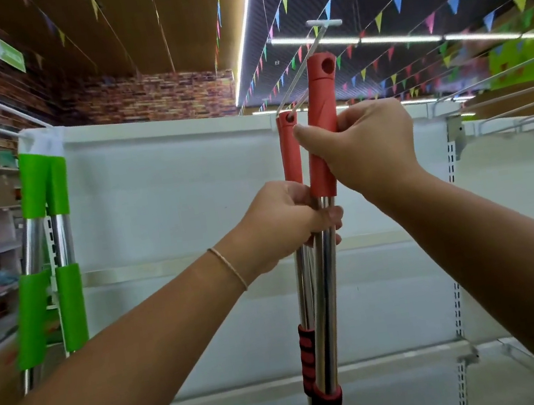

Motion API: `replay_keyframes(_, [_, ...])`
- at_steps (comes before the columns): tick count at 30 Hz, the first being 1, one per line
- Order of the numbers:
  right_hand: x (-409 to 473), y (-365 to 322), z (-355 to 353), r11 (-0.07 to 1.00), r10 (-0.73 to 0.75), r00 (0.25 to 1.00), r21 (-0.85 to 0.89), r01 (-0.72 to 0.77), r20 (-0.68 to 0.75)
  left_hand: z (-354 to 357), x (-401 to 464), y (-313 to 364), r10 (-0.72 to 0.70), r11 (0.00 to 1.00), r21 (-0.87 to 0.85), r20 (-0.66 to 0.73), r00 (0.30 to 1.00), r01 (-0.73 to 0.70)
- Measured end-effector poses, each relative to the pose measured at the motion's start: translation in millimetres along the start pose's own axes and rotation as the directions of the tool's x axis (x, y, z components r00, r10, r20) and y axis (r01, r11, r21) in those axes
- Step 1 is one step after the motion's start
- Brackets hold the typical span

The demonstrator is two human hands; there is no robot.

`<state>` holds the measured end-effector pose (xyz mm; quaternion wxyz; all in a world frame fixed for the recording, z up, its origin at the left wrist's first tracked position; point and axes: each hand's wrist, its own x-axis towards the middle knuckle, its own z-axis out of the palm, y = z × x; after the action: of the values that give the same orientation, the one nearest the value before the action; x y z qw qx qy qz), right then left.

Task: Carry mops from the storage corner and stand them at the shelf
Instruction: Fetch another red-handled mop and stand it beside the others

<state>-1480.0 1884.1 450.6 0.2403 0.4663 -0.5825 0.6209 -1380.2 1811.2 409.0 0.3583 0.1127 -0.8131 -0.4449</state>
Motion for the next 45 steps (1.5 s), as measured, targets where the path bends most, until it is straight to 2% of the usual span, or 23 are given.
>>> replay_keyframes(7, [14, 4, 6, 1.0, -0.014, 1.0, -0.022, 0.014, -0.012, -9, 17, -1, -0.007, 1.0, 0.004, 0.044, 0.999, 0.007])
replay_keyframes(18, [24, 40, 47, 0.994, 0.068, 0.994, -0.091, -0.06, 0.085, -18, 44, -41, -0.095, 0.995, -0.01, 0.062, 0.994, 0.095])
replay_keyframes(26, [29, 61, 70, 0.994, 0.03, 0.998, -0.107, -0.024, 0.058, -15, 63, -65, -0.112, 0.994, -0.019, -0.023, 0.993, 0.112])
replay_keyframes(29, [35, 67, 80, 0.99, 0.032, 0.998, -0.141, -0.023, 0.061, -13, 73, -73, -0.082, 0.995, 0.056, -0.09, 0.993, 0.087])
replay_keyframes(32, [40, 71, 89, 0.982, 0.004, 0.999, -0.191, 0.007, 0.053, -12, 80, -79, -0.023, 0.975, 0.213, -0.158, 0.987, 0.057])
replay_keyframes(36, [42, 75, 99, 0.988, 0.003, 0.999, -0.152, 0.003, 0.037, -16, 87, -78, -0.028, 0.947, 0.311, -0.161, 0.987, 0.077])
replay_keyframes(45, [44, 80, 110, 0.968, 0.005, 0.999, -0.252, -0.016, -0.045, -21, 94, -80, 0.015, 0.874, 0.483, -0.136, 0.991, 0.053])
